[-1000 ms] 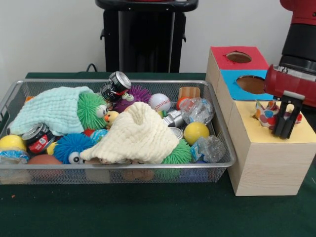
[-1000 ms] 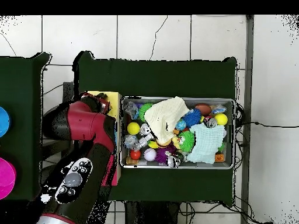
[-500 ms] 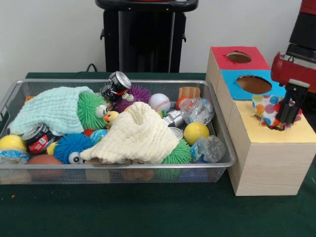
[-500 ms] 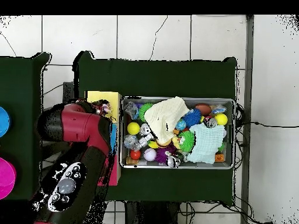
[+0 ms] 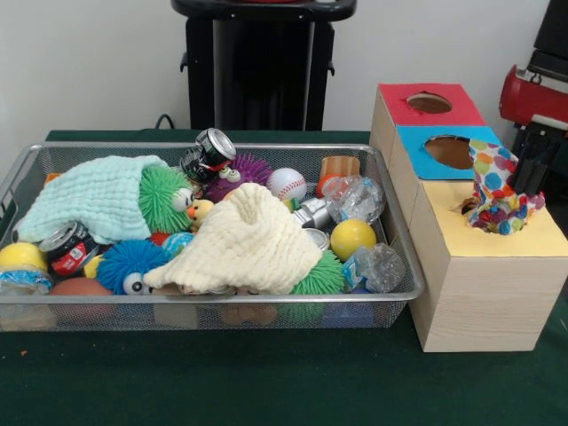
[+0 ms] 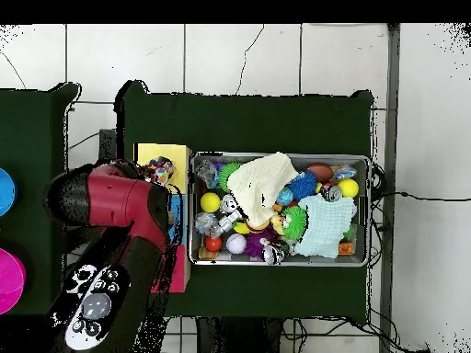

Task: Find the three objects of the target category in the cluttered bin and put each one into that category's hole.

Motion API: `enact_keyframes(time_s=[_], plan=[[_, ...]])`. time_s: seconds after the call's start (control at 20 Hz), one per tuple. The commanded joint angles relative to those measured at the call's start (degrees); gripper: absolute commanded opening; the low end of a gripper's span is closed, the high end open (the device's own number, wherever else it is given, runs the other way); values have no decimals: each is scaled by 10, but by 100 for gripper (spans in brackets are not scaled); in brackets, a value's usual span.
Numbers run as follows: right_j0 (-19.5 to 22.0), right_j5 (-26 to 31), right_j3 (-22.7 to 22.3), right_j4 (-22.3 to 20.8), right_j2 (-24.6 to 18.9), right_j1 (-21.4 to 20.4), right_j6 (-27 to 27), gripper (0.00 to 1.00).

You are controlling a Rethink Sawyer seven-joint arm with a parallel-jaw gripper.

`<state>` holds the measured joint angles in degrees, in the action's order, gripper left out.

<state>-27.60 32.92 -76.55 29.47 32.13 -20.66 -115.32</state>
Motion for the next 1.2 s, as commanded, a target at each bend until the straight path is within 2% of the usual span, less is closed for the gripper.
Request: enact_keyframes(time_s=[0.05, 0.3, 0.45, 0.6, 0.9, 1.05, 1.2], plan=[[30, 76, -64, 27, -79, 30, -159, 0], [30, 42, -51, 23, -61, 51, -166, 0], [17, 11, -43, 16, -31, 63, -182, 0], [19, 26, -43, 16, -25, 60, -182, 0], [42, 48, -62, 33, -76, 51, -158, 0], [51, 13, -86, 50, -114, 51, -144, 0], [39, -49, -91, 56, -110, 68, -163, 0]])
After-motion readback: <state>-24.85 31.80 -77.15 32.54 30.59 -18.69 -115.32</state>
